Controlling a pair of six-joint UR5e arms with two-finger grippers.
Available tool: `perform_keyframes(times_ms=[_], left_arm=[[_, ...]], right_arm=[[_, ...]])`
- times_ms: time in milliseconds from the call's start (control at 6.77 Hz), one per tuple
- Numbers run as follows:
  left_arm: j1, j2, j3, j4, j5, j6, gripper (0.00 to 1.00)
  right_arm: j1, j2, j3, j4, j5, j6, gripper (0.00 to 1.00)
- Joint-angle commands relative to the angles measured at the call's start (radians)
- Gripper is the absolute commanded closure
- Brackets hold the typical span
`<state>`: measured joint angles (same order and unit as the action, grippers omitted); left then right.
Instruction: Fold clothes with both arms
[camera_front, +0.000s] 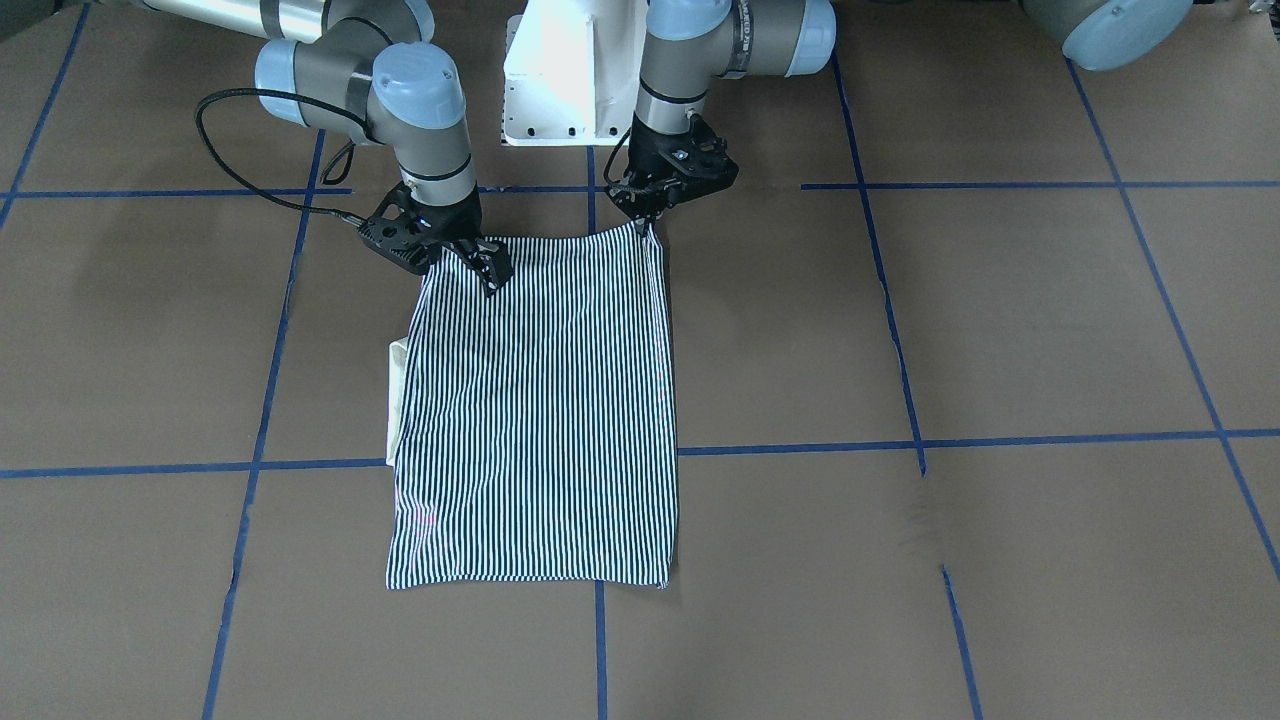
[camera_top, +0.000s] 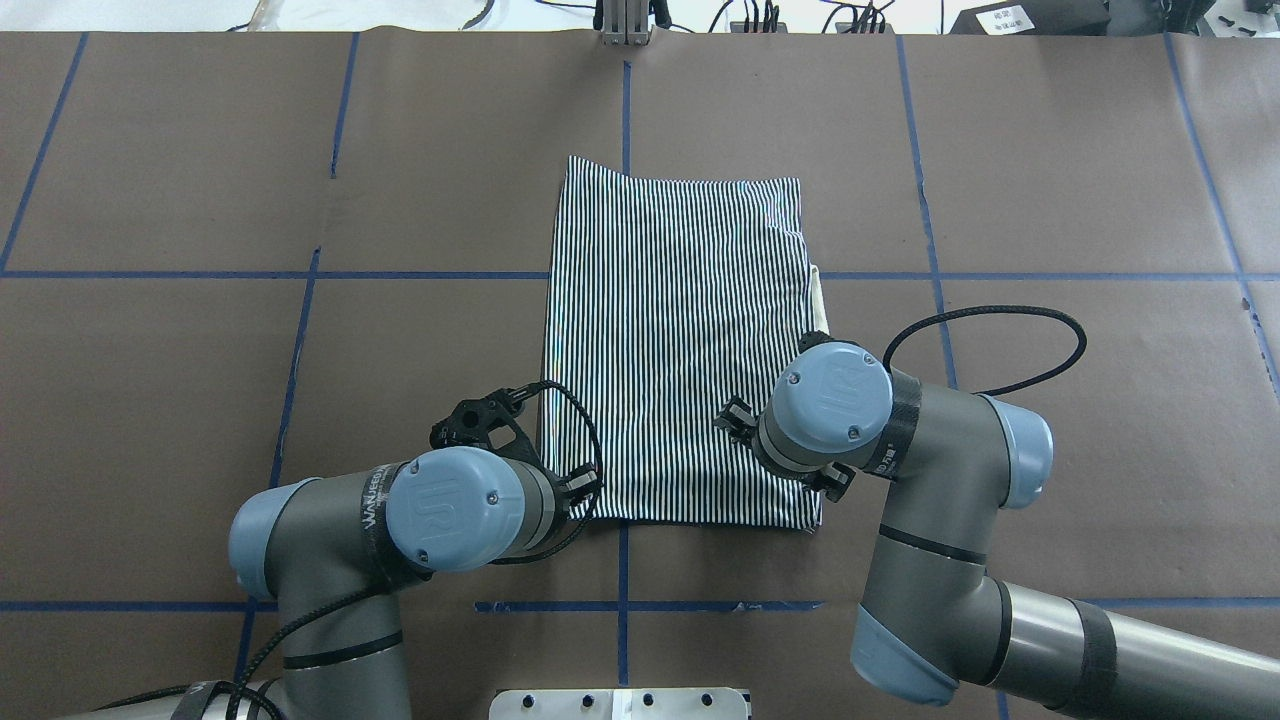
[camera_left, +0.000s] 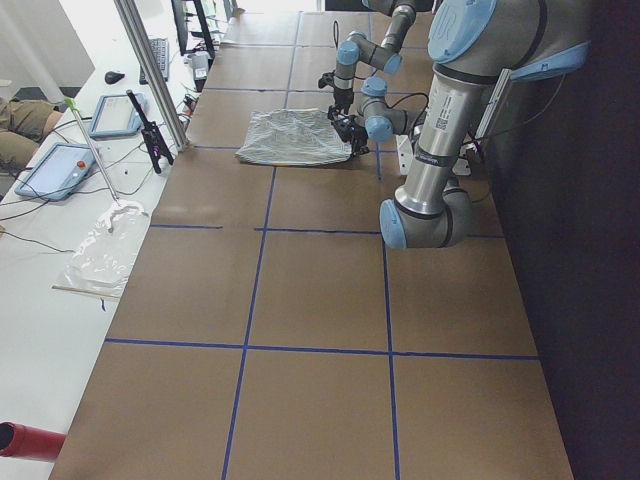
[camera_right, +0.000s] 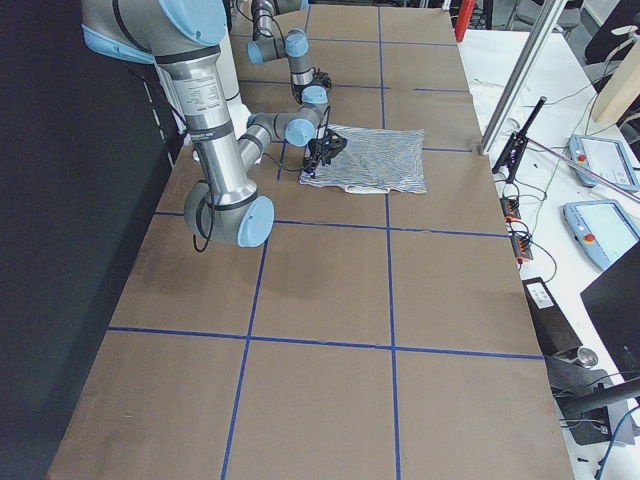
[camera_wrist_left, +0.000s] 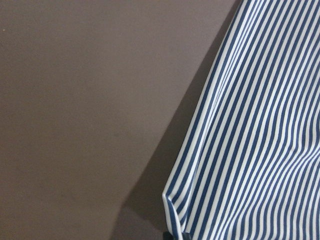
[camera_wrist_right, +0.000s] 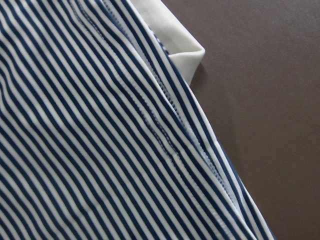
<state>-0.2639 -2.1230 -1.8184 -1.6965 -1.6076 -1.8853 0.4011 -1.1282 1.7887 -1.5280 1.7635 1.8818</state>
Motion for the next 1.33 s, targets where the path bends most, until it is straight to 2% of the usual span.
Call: perform_keyframes(times_ms=[0,443,591,739,886,1034,1182], left_arm=[[0.0,0.0,0.001,0.0,0.0,0.0,1.0],[0.0,-0.002,0.001,0.0,0.0,0.0,1.0],[0.0,-0.002,0.001,0.0,0.0,0.0,1.0],[0.002,-0.002,0.001,0.0,0.002,0.003,1.0],[0.0,-0.002,0.001,0.0,0.0,0.003,1.0],[0.0,-0.002,0.001,0.0,0.0,0.003,1.0],[0.0,-0.002,0.001,0.0,0.0,0.003,1.0]], right_arm=[[-0.014,-0.016,-0.005,0.002,-0.01,-0.001,0.0],[-0.018,-0.016,-0.005,0.002,-0.013,0.0,0.0],[-0.018,-0.016,-0.003,0.002,-0.013,0.0,0.19],[-0.018,-0.015,-0.002,0.002,-0.012,-0.001,0.61],[-0.019,-0.015,-0.002,0.002,-0.012,-0.007,0.85],[-0.021,-0.015,-0.002,0.002,-0.012,-0.009,0.95],[-0.022,-0.013,-0.005,0.0,-0.01,-0.009,1.0]])
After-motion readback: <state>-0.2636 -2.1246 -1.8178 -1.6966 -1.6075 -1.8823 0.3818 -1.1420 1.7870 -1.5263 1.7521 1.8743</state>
